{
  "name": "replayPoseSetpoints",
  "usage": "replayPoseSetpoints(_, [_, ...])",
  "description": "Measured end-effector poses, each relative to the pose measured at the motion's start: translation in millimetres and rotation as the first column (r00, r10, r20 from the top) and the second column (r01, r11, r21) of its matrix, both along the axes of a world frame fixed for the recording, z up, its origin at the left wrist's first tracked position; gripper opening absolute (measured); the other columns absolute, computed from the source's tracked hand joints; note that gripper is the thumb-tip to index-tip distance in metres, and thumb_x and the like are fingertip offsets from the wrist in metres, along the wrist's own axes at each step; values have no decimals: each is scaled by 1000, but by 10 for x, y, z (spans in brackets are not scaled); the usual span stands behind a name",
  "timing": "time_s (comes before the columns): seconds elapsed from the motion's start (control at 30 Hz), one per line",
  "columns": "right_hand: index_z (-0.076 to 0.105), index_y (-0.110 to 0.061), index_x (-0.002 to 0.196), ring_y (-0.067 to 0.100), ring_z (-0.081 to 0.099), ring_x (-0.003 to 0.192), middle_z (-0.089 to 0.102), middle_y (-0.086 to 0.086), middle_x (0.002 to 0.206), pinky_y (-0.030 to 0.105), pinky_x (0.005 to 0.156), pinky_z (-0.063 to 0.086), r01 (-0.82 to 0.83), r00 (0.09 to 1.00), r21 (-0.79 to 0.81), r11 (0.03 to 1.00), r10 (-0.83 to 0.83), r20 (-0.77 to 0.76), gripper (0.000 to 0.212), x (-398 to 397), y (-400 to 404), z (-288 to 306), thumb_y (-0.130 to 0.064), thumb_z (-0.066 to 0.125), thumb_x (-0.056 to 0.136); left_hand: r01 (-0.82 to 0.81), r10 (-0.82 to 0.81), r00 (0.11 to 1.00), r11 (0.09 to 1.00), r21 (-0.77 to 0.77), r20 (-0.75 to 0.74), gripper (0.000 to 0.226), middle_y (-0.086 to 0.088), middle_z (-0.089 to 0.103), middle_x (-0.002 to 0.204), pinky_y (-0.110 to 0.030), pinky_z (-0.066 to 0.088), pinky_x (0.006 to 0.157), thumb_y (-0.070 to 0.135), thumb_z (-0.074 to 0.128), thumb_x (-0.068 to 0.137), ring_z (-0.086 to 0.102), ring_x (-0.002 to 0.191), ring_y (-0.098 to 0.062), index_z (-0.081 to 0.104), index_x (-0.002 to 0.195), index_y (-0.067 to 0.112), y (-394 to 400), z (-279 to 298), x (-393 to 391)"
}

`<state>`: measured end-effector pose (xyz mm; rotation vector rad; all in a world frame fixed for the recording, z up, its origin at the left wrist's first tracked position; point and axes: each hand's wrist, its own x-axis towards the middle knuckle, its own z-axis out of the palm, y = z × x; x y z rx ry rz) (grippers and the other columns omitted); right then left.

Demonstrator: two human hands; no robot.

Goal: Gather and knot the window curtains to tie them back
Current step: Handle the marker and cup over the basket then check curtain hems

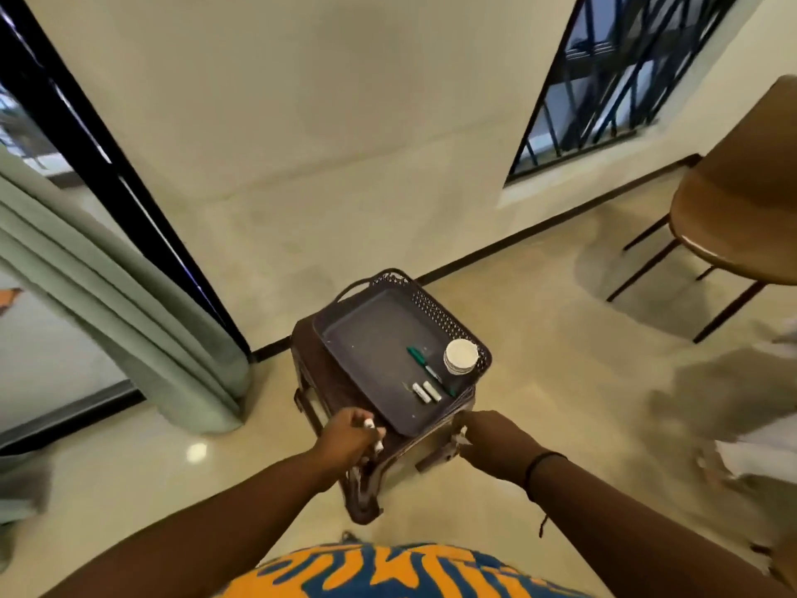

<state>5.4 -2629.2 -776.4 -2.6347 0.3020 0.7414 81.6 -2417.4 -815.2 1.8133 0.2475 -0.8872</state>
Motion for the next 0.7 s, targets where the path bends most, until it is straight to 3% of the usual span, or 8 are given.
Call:
replayPoseSetpoints(0.1, [60, -15, 113, 25, 57, 107, 63, 8, 116, 29, 85, 44, 38, 999, 56, 998, -40, 28, 26, 279, -196, -86, -18, 50, 89, -11, 11, 1000, 999, 38, 7, 21, -12, 61, 81, -25, 46, 51, 11, 66, 85, 58, 64, -19, 53, 101, 7, -288, 42, 173])
replayPoseSetpoints(0.23, [62, -12, 111, 28, 59, 107, 65, 10, 114, 29, 82, 44, -105, 994, 89, 990, 104, 18, 26, 774, -447, -355, -14, 54, 86, -75, 74, 997, 990, 118, 14, 20, -9, 59, 80, -26, 50, 55, 8, 68, 83, 59, 64, -19, 50, 92, 14, -568, -79, 299])
replayPoseSetpoints(0.3, [61, -12, 113, 27, 59, 108, 65, 10, 115, 28, 86, 43, -175, 984, 114, 978, 175, 13, 28, 1055, -537, -528, -14, 56, 86, -150, 151, 988, 977, 153, 3, 21, -8, 60, 84, -29, 52, 62, 10, 69, 81, 61, 69, -21, 51, 91, 16, -676, -161, 336])
replayPoseSetpoints(0.4, [59, -12, 118, 28, 57, 112, 62, 10, 120, 30, 91, 41, -316, 947, 156, 936, 321, -6, 29, 1327, -604, -815, -17, 54, 89, -269, 280, 960, 939, 214, -25, 20, -8, 59, 85, -29, 53, 61, 9, 68, 82, 60, 68, -18, 52, 89, 18, -914, -274, 369])
replayPoseSetpoints(0.5, [61, -14, 115, 29, 59, 109, 64, 10, 115, 31, 89, 43, -398, 911, 246, 884, 412, -8, 26, 1558, -621, -1139, -19, 51, 91, -251, 263, 965, 909, 332, 10, 18, -12, 65, 93, -40, 55, 79, 16, 69, 82, 65, 84, -28, 55, 82, 26, -1238, -556, 522])
replayPoseSetpoints(0.57, [65, -13, 109, 30, 62, 104, 68, 11, 110, 32, 87, 44, -404, 912, 282, 870, 409, 45, 22, 1650, -547, -1245, -18, 51, 92, -132, 125, 991, 908, 397, 43, 8, -14, 66, 107, -32, 48, 85, 17, 60, 89, 63, 100, -30, 63, 96, 17, -1359, -563, 647])
replayPoseSetpoints(0.63, [63, -16, 111, 30, 63, 102, 68, 10, 109, 34, 86, 45, -433, 896, 280, 857, 443, 28, 24, 1686, -516, -1437, -20, 49, 93, -83, 64, 996, 871, 483, 57, 23, -13, 64, 116, -29, 43, 88, 19, 51, 95, 59, 111, -29, 61, 113, 8, -1472, -654, 749])
replayPoseSetpoints(0.7, [60, -17, 115, 30, 63, 102, 68, 10, 109, 34, 86, 46, -425, 895, 298, 855, 445, 0, 26, 1643, -514, -1624, -21, 48, 93, -64, 67, 998, 854, 516, 13, 26, -13, 63, 117, -32, 44, 89, 20, 52, 93, 58, 111, -31, 59, 116, 8, -1506, -773, 749])
